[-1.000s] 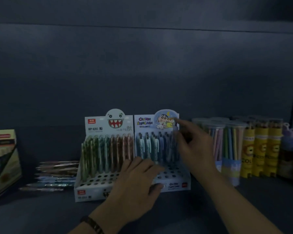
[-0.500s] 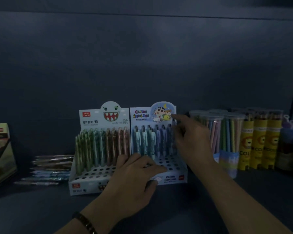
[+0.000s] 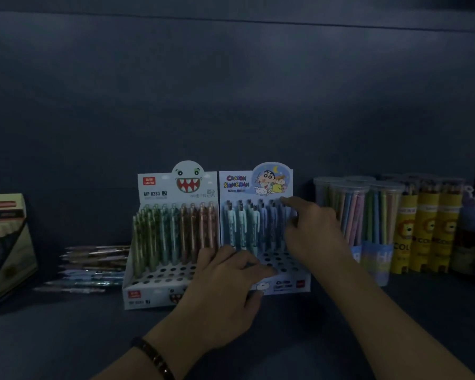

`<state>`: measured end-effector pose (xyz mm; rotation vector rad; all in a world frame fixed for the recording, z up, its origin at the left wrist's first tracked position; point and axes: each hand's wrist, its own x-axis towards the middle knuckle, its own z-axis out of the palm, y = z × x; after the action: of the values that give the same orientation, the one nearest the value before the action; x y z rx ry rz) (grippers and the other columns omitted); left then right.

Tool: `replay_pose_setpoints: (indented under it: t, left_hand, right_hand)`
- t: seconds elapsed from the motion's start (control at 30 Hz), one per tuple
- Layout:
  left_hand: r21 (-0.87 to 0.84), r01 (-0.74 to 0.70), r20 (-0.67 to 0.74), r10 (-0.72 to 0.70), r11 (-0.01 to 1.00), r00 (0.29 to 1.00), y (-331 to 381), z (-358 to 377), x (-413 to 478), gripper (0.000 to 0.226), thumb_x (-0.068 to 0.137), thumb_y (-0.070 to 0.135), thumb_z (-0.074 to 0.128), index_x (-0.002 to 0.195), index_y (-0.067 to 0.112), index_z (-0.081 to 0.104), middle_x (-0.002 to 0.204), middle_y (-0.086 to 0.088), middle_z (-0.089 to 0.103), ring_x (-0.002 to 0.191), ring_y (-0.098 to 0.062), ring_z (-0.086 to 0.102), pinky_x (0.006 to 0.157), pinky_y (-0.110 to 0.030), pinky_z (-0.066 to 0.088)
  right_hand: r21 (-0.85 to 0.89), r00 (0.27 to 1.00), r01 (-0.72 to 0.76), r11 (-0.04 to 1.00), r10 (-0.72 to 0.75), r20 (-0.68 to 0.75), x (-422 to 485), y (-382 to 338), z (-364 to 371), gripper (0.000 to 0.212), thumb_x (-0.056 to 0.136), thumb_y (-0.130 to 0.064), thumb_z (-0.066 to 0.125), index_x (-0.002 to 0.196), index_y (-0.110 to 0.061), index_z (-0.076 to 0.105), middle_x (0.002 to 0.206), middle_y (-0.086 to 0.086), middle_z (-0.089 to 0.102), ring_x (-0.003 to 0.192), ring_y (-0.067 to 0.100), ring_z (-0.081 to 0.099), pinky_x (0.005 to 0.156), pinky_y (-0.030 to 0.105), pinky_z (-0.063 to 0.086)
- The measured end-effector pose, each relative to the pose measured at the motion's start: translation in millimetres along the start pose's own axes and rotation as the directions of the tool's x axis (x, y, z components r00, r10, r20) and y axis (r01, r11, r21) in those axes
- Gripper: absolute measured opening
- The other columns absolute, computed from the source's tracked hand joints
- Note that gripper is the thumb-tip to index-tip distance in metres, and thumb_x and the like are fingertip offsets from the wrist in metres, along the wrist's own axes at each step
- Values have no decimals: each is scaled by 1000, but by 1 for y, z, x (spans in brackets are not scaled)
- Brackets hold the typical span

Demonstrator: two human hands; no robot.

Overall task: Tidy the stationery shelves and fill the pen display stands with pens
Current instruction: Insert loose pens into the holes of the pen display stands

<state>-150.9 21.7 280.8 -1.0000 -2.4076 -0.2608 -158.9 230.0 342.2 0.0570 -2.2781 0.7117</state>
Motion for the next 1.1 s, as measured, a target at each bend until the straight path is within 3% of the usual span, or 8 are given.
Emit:
replay_pose_setpoints:
  t: [0.2, 0.3, 0.43, 0.53, 0.63, 0.73, 0.9, 1.1]
  left_hand:
    - [-1, -25, -29, 24, 1000, 999, 3, -4, -3, 42, 101, 50, 45, 143, 46, 46, 136, 23, 46, 125, -9, 38, 100, -35, 20]
    - [-10, -23, -72, 22, 1000, 997, 4, -8, -2, 43, 98, 50, 44, 140, 41, 49, 131, 21, 48, 120, -10, 42, 99, -34, 23]
    - [-47, -80, -181, 70, 996, 981, 0, -21, -4, 29, 99, 44, 51, 127, 41, 56, 119, 20, 53, 112, -10, 50, 96, -34, 29]
    - [-41, -120, -250, 106, 992, 962, -18, -40, -16, 18, 98, 40, 59, 116, 40, 59, 112, 19, 55, 106, -11, 54, 93, -37, 35]
    - [28, -109, -309, 112, 994, 944, -58, -62, -46, 16, 92, 33, 63, 108, 37, 64, 104, 19, 59, 97, -10, 58, 86, -39, 40]
    - [84, 11, -307, 15, 996, 952, -114, -76, -83, 13, 93, 33, 60, 104, 39, 63, 99, 21, 57, 91, -8, 56, 81, -37, 38]
    - [107, 242, -244, -211, 964, 947, -186, -83, -129, 27, 83, 30, 72, 103, 43, 60, 104, 25, 56, 97, -9, 59, 81, -35, 35]
    - [-19, 398, -131, -397, 917, 909, -206, -69, -149, 29, 82, 35, 71, 109, 47, 70, 126, 30, 59, 111, -14, 53, 88, -43, 37]
  right_hand:
    - [40, 999, 7, 999, -6, -33, -8, 4, 1, 56, 97, -4, 51, 148, -27, 57, 63, -1, 61, 50, 11, 59, 54, 26, 52]
    - [43, 994, 39, 998, -34, -100, -12, -3, 3, 52, 99, -8, 52, 148, -26, 54, 62, -1, 61, 49, 10, 58, 50, 23, 45]
    - [60, 980, 124, 991, -113, -164, -18, -20, 5, 32, 100, -13, 58, 131, -19, 61, 55, -10, 51, 43, 8, 50, 45, 17, 30]
    - [137, 975, 176, 975, -154, -159, -30, -43, 12, 19, 101, -15, 60, 118, -22, 63, 50, -8, 47, 48, 11, 52, 46, 22, 33]
    - [260, 983, 171, 950, -149, -104, -46, -76, 27, 11, 101, -18, 59, 108, -26, 63, 50, -9, 50, 46, 8, 53, 45, 15, 34]
    - [346, 987, 160, 925, -155, -44, -54, -109, 51, 8, 102, -23, 59, 99, -29, 64, 59, -12, 57, 51, 4, 56, 48, 16, 39]
    - [365, 987, 112, 924, -145, 65, -48, -147, 98, 15, 103, -28, 57, 88, -30, 61, 71, -6, 64, 63, 9, 62, 63, 44, 56]
    - [300, 971, 192, 934, -226, 81, -62, -152, 122, 16, 103, -26, 59, 87, -30, 61, 63, -9, 58, 57, 10, 57, 52, 34, 45]
